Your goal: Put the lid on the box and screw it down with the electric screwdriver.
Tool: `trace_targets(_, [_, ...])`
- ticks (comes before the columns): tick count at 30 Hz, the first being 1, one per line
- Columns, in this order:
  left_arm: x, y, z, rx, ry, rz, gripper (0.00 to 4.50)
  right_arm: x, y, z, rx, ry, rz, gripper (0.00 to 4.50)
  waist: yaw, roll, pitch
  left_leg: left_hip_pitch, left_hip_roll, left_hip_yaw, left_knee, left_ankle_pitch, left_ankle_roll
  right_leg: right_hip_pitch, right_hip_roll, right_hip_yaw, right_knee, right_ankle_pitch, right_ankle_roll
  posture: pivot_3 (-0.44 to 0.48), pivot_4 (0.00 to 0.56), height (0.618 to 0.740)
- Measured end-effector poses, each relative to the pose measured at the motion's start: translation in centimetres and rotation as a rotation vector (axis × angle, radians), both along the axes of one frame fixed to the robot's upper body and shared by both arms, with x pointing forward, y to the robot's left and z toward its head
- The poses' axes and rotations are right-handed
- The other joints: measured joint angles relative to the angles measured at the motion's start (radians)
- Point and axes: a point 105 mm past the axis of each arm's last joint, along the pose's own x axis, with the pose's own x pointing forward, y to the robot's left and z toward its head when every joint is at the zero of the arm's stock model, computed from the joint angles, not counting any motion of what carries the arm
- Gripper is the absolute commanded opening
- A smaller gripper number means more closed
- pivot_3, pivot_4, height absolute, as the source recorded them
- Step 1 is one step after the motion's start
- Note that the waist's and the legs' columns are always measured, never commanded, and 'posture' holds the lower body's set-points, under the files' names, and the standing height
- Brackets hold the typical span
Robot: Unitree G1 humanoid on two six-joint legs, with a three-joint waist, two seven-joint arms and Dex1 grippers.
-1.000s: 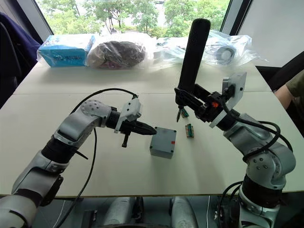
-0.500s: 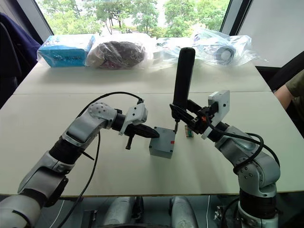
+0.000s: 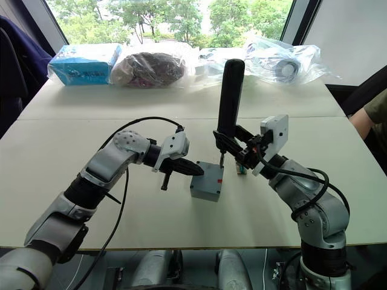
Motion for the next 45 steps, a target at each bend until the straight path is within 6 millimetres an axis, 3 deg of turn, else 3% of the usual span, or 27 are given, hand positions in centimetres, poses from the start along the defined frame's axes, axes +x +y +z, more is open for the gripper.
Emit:
trace_targets(11, [-0.1,-0.1,0.1,-0.001,-0.001,-0.003,0.00,0.0,-0.2,-0.6,-0.010,-0.005,-0.011,1.78,0.000,0.000,0.000,0.000,0.000,0.000,0.000,0.000,0.000,0.000,0.000,0.000,0.000,0.000,0.000,0.000,0.150,0.740])
trace_targets(24, [-0.4,0.0,-0.4,0.001,0.012,-0.002,0.00,-1.9,-0.2,-2.1,-0.089,-0.079,-0.027,1.78,0.000,-0.006,-0.004,0.006,0.000,-0.001,0.000,0.000,0.000,0.007,0.000,-0.001,-0.002,0.000,0.000,0.000,0.150,0.740])
trace_targets(45, [-0.5,0.0,-0.7,0.018,0.019,0.000,0.00,-2.0,-0.4,-3.1,-0.095,-0.093,-0.037,1.78,0.000,-0.013,-0.010,0.017,0.001,-0.002,-0.001,-0.001,0.002,0.018,-0.001,-0.001,-0.003,-0.003,-0.005,0.000,0.150,0.740])
